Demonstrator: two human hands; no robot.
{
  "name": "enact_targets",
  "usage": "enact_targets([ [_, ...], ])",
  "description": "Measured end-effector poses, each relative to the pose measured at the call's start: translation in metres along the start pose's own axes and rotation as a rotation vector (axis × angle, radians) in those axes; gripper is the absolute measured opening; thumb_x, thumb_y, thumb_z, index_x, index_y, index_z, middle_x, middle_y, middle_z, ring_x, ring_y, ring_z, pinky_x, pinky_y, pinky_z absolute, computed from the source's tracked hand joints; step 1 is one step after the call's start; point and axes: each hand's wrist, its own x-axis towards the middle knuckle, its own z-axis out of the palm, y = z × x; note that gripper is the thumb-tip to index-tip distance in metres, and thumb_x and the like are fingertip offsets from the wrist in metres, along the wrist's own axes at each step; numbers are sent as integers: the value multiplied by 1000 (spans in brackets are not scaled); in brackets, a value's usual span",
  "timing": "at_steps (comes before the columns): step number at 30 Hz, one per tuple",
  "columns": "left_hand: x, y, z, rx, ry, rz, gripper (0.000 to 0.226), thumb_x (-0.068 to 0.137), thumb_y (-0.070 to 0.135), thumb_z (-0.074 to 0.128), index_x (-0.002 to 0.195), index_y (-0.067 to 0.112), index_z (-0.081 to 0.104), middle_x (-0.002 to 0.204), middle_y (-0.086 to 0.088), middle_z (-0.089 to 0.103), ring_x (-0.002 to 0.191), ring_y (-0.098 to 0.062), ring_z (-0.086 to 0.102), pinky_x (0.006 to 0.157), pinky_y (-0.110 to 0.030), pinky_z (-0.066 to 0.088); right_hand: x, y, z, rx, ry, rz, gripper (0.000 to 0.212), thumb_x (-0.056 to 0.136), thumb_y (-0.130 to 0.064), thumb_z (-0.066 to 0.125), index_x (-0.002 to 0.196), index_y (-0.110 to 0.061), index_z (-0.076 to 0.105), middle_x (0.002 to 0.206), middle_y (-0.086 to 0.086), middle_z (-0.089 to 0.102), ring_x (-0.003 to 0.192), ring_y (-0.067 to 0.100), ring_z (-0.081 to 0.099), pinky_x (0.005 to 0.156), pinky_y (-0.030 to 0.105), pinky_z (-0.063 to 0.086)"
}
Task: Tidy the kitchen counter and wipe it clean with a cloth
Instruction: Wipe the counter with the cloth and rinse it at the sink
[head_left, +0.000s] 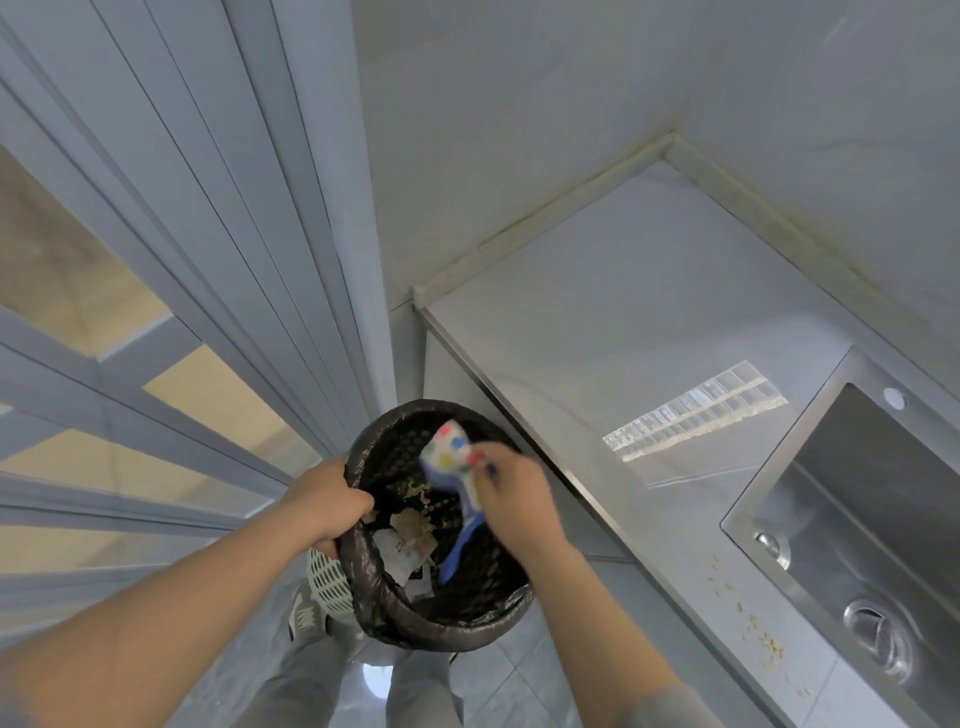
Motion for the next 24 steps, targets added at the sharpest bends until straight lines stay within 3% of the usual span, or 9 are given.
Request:
enact_targets([
  [2, 1, -2, -1, -7, 7, -5, 22, 83, 17, 59, 105, 14, 53, 94, -9, 64, 83, -25, 65, 79, -37, 58, -16, 4, 15, -17, -84, -16, 22, 98, -23, 47, 115, -27, 61, 96, -12, 65, 77, 0, 59, 63, 13, 47],
  [5, 4, -8, -3, -83, -10, -36, 27, 83, 18, 61, 108, 14, 54, 95, -10, 65, 79, -26, 68, 74, -37, 60, -32, 13, 24, 21, -74, 42, 23, 98, -26, 48, 117, -28, 60, 100, -17, 61, 82, 2, 58, 68, 12, 48],
  [8, 7, -11, -3, -98, -5, -38, 25, 84, 17, 60, 108, 13, 54, 95, -10, 64, 80, -26, 68, 75, -37, 60, -34, 20, 22, 17, -44, 113, 25, 98, -26, 49, 121, -29, 58, 108, -12, 62, 86, 5, 58, 70, 15, 51],
  [13, 19, -24, 5, -134, 9, -31, 7, 87, 19, 59, 87, 19, 51, 90, -8, 62, 80, -25, 65, 76, -35, 59, -28, 28, 22, 8, 5, 170, 26, 98, -28, 49, 123, -27, 56, 114, -5, 63, 88, 8, 58, 54, 8, 42],
  [17, 41, -51, 18, -116, 40, -36, 10, 86, 22, 57, 93, 15, 56, 93, -11, 65, 84, -26, 63, 82, -40, 56, -23, 38, 40, 57, 9, 244, 27, 98, -29, 49, 123, -24, 58, 111, -4, 63, 90, 9, 59, 57, 8, 44],
  [20, 66, -76, 34, -147, 34, -66, 20, 83, 21, 58, 101, 14, 56, 90, -9, 64, 82, -25, 64, 78, -39, 57, -16, 50, 63, 106, 12, 332, 24, 98, -29, 50, 119, -23, 59, 108, -2, 63, 87, 8, 58, 53, 9, 42],
  [24, 105, -109, 65, -174, 58, -86, 9, 87, 13, 56, 92, 14, 50, 83, -6, 56, 78, -21, 56, 69, -32, 45, 1, 81, 107, 148, 58, 423, 21, 98, -26, 50, 111, -17, 63, 100, 3, 66, 78, 12, 58, 52, 11, 42],
])
